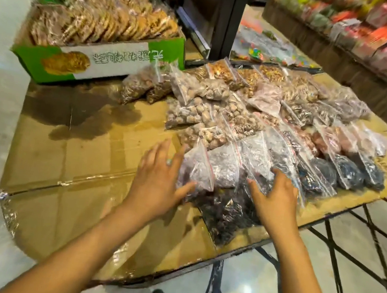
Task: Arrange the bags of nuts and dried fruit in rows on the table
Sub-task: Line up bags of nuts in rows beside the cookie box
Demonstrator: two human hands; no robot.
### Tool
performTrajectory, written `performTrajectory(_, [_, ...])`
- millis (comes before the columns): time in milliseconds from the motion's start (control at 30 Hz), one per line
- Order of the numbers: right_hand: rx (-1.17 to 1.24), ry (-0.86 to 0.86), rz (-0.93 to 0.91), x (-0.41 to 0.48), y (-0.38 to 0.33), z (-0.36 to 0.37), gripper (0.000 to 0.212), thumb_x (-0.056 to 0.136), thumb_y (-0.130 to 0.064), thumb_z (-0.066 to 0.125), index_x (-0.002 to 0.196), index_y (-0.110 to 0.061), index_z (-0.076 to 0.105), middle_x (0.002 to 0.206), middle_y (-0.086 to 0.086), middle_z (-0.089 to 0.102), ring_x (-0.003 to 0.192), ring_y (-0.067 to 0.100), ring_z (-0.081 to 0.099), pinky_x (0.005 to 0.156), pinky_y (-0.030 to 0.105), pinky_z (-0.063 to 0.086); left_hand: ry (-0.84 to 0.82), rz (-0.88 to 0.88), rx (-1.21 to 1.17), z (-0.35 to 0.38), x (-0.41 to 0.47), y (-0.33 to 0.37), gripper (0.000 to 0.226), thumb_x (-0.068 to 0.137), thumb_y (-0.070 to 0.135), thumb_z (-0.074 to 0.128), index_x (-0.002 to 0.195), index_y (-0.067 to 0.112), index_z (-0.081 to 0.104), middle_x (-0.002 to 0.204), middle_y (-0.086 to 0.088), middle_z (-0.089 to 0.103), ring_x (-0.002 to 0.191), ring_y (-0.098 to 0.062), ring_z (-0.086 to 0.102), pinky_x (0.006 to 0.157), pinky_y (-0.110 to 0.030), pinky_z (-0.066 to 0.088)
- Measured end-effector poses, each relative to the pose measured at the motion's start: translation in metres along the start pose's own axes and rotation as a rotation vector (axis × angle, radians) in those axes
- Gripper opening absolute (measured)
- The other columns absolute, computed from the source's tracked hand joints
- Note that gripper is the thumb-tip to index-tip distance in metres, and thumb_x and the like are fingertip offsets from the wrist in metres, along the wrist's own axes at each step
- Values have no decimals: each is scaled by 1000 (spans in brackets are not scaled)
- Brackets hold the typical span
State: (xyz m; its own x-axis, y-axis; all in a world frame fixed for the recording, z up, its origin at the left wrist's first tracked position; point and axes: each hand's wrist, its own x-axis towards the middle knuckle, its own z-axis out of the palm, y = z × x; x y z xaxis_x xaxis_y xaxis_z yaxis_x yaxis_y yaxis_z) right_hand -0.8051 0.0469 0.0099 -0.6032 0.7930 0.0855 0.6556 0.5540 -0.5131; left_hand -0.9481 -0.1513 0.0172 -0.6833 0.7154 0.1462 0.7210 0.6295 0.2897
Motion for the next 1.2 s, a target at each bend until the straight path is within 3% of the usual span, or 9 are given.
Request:
performTrajectory(300, [-11, -80, -73, 104, -78, 25, 70, 88, -49, 56, 140, -6, 35, 136, 22, 46, 127, 37, 33, 100, 45, 34, 64, -96, 182, -30, 88, -62, 94, 79, 75, 37, 150, 18, 13, 155, -26, 11, 143, -41, 10, 114, -49, 13])
performTrajectory(500, [134, -172, 51, 198, -93, 45, 75, 84, -55, 58, 136, -5, 38, 132, 20, 52, 122, 39, 45, 98, 47, 42, -18, -50, 265, -14, 178, -85, 110, 68, 79, 46, 150, 15, 11, 153, -28, 13, 142, -42, 13, 115, -51, 16])
performTrajectory(700, [429, -237, 235, 274, -113, 81, 79, 85, -50, 63, 140, -2, 33, 135, 18, 50, 118, 34, 51, 84, 36, 43, -120, -162, -82, 10, 254, -115, 120, 63, 67, 69, 151, 22, 1, 157, -21, 5, 144, -36, 5, 117, -49, 10])
performTrajectory(767, [485, -249, 301, 288, -121, 96, 73, 83, -54, 63, 129, -1, 44, 123, 15, 56, 107, 33, 56, 81, 36, 44, -117, -247, -220, 18, 268, -121, 123, 59, 70, 68, 151, 21, 2, 158, -16, 7, 145, -33, 6, 117, -50, 12])
performTrajectory(900, [459, -189, 368, 311, -128, 125, 57, 76, -65, 63, 79, -8, 54, 78, 9, 58, 66, 24, 53, 54, 32, 38, -126, -188, -278, 28, 303, -133, 137, 45, 76, 65, 151, 18, 0, 160, -8, 5, 145, -27, 5, 117, -47, 13])
performTrajectory(967, [471, -161, 396, 320, -126, 139, 57, 74, -64, 65, 79, -8, 55, 70, 6, 53, 65, 25, 52, 53, 32, 36, -148, -125, -332, 34, 322, -143, 139, 43, 74, 70, 150, 19, 2, 159, -6, 9, 145, -26, 8, 117, -46, 15])
performTrajectory(1033, [566, -184, 431, 326, -124, 144, 58, 71, -59, 70, 93, -8, 54, 72, 4, 49, 69, 25, 50, 53, 33, 38, -194, -18, -400, 40, 337, -150, 126, 46, 65, 78, 146, 18, 17, 151, -5, 27, 140, -24, 23, 113, -40, 25])
performTrajectory(1100, [651, -217, 462, 333, -121, 149, 63, 65, -58, 74, 99, -11, 50, 76, 2, 48, 75, 25, 48, 55, 36, 39, -206, 54, -461, 48, 349, -153, 94, 51, 52, 84, 125, 21, 35, 127, 4, 48, 120, -14, 43, 94, -23, 37])
performTrajectory(1200, [621, -171, 471, 333, -121, 152, 58, 72, -49, 75, 104, -9, 49, 87, 5, 52, 82, 24, 49, 62, 33, 40, -149, 132, -614, 56, 357, -160, 72, 55, 35, 88, 102, 25, 35, 91, 24, 43, 86, 0, 43, 67, -2, 34])
